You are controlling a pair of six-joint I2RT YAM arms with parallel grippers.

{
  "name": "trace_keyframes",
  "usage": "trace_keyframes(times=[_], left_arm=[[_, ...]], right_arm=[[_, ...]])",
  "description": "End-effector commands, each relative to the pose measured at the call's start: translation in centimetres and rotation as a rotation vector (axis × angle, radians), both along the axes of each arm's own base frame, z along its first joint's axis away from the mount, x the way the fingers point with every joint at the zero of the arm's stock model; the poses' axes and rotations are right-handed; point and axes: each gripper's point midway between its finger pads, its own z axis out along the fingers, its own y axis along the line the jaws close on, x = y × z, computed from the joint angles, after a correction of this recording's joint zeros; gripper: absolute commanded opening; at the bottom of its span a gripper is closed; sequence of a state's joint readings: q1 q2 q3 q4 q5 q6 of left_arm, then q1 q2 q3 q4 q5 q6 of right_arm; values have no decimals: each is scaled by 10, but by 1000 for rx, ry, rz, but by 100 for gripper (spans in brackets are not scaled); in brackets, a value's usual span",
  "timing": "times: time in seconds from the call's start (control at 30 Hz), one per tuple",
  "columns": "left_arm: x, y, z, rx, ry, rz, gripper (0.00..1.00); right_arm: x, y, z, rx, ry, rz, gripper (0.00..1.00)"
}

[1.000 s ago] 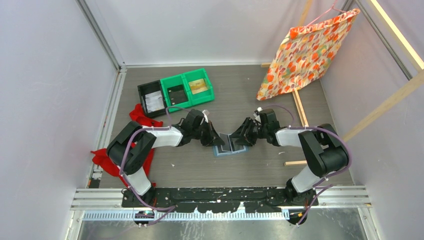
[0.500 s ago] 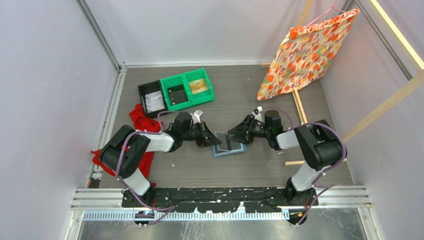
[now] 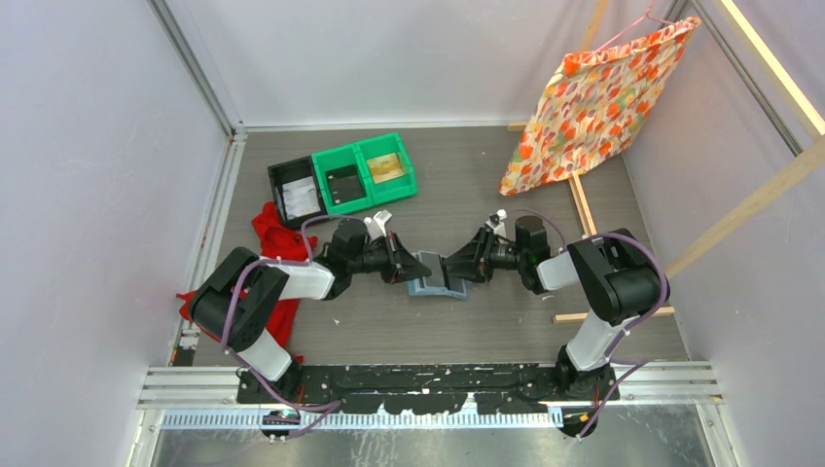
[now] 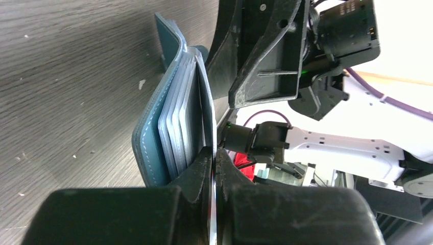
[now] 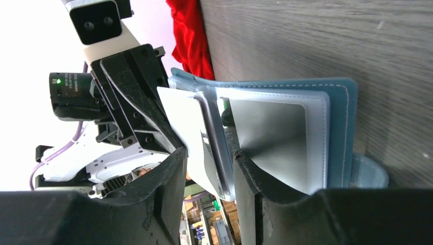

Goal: Take the credit cards out of the card holder
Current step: Pick up the card holder from the center of the board, then place the card holder at the center of the board.

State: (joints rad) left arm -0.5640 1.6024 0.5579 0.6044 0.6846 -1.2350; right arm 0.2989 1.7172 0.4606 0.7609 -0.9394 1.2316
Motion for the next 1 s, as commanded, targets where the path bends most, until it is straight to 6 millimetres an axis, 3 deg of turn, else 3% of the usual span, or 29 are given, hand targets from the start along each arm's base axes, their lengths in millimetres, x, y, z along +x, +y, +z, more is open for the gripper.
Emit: trace_keyframes(times=[0.0, 0.27, 0.47, 0.8, 0.97], left_arm=[[9, -8, 47, -167, -134, -20, 1], [10, -9, 50, -209, -129, -22, 0], [10, -8, 52, -215, -134, -23, 1], [8, -10, 49, -233, -119, -46, 1], [7, -10, 48, -239, -118, -46, 1]], right_arm=[[-6, 3, 19, 65, -64, 49, 43], [-4, 7, 47, 235, -88, 55, 35], [-1, 7, 46, 258, -76, 51, 21], [-2, 15, 68, 287, -130, 92, 20], [1, 17, 73, 293, -142, 89, 1]])
